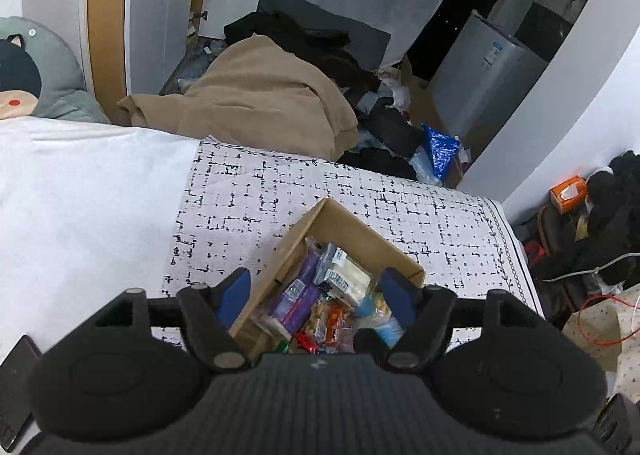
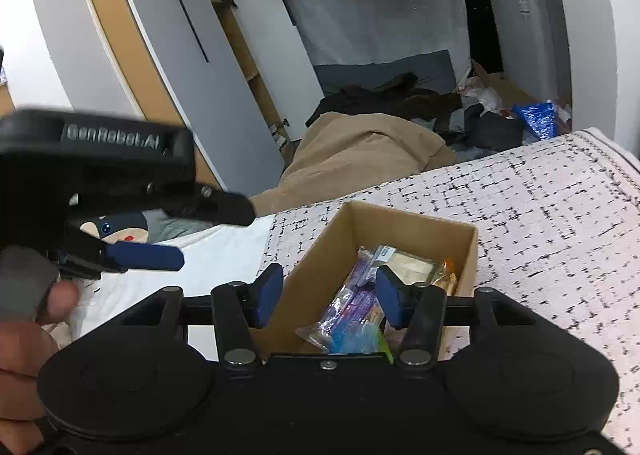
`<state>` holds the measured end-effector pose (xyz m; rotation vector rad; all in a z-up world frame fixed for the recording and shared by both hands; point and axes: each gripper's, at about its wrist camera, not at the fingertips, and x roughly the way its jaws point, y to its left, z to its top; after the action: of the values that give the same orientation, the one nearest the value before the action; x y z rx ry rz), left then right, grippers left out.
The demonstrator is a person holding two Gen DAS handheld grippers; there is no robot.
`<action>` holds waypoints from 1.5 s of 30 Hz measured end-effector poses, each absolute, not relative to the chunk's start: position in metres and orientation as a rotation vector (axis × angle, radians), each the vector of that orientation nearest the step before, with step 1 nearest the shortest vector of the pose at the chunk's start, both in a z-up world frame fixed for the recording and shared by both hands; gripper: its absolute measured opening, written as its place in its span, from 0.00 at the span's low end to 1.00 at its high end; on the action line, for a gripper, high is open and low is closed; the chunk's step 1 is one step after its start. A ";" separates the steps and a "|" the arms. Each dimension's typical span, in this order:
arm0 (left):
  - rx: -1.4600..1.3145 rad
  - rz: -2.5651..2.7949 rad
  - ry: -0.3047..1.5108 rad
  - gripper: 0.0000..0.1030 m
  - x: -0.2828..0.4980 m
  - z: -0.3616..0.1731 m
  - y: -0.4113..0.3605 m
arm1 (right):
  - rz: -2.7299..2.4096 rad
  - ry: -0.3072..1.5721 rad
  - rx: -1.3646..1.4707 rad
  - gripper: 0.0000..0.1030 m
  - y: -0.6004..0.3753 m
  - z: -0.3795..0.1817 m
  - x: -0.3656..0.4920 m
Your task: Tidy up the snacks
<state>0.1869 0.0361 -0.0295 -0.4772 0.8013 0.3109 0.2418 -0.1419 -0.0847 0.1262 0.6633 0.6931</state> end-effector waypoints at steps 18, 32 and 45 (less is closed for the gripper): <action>-0.450 0.199 0.844 0.85 0.162 -0.012 0.030 | 0.483 0.646 0.173 0.55 -0.197 -0.040 0.201; -0.347 0.142 0.855 0.93 0.129 0.000 0.012 | 0.381 0.622 0.207 0.74 -0.232 -0.023 0.154; -0.252 0.079 0.809 1.00 0.083 0.021 -0.001 | 0.352 0.619 0.218 0.95 -0.248 -0.013 0.114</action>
<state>0.0830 -0.0005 0.0211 -0.2520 0.8091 0.0791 0.1141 -0.2485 -0.0131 0.2181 0.6190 0.3525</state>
